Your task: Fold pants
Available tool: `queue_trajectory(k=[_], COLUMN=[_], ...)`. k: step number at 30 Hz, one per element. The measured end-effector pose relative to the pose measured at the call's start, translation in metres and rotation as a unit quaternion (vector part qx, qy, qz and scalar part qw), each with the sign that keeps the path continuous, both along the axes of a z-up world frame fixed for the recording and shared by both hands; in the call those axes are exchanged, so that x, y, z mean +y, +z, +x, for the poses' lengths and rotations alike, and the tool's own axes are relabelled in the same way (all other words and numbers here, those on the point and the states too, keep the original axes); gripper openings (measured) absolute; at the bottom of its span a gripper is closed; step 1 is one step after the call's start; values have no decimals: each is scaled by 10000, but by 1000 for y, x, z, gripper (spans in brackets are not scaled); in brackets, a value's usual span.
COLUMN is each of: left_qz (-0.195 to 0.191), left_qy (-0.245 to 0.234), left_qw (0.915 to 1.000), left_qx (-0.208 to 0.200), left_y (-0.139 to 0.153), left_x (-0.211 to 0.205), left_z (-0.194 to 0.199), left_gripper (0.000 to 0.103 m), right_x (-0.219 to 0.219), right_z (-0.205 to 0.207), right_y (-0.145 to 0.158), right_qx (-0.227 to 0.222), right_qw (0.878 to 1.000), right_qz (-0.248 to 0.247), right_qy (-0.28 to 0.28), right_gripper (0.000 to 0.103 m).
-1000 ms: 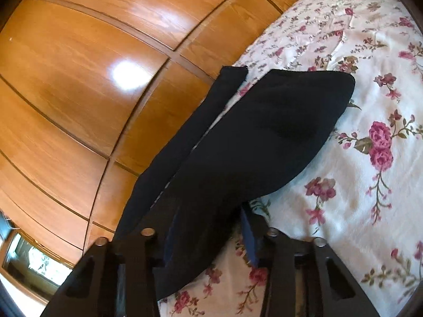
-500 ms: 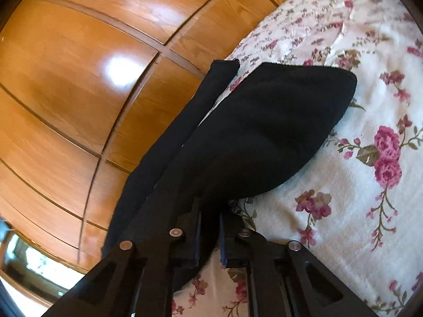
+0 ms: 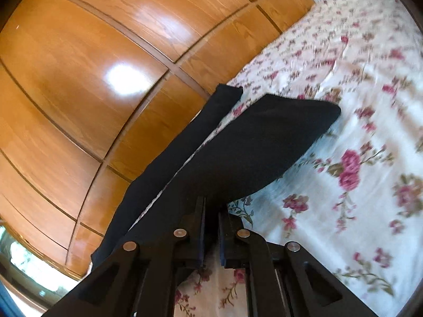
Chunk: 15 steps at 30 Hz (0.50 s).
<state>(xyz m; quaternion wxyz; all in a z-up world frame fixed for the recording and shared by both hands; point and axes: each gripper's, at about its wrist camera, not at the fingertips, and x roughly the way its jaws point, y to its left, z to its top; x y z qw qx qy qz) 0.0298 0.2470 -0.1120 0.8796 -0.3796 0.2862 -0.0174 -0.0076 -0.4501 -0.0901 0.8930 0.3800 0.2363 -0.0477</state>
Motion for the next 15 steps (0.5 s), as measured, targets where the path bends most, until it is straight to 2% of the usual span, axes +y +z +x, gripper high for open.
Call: queue_trajectory(k=[4,8,15], left_qz=[51,122,101], left_qy=[-128,-257,-122], left_qw=[9999,9995,9997], left_qx=[66,151,181], left_y=[5,3,2], left_x=[-1,-2,1], left_z=[-14,-37,-71], left_gripper=[6,6,6], right_x=[-2,-3,-8], right_z=[-14,-27,-55], right_y=[8,15,10], right_qx=[-39,27,277], right_qw=[10000,9999,9995], right_qz=[43,-124,-79], right_qy=[2,112,118], right_gripper=[8,8,8])
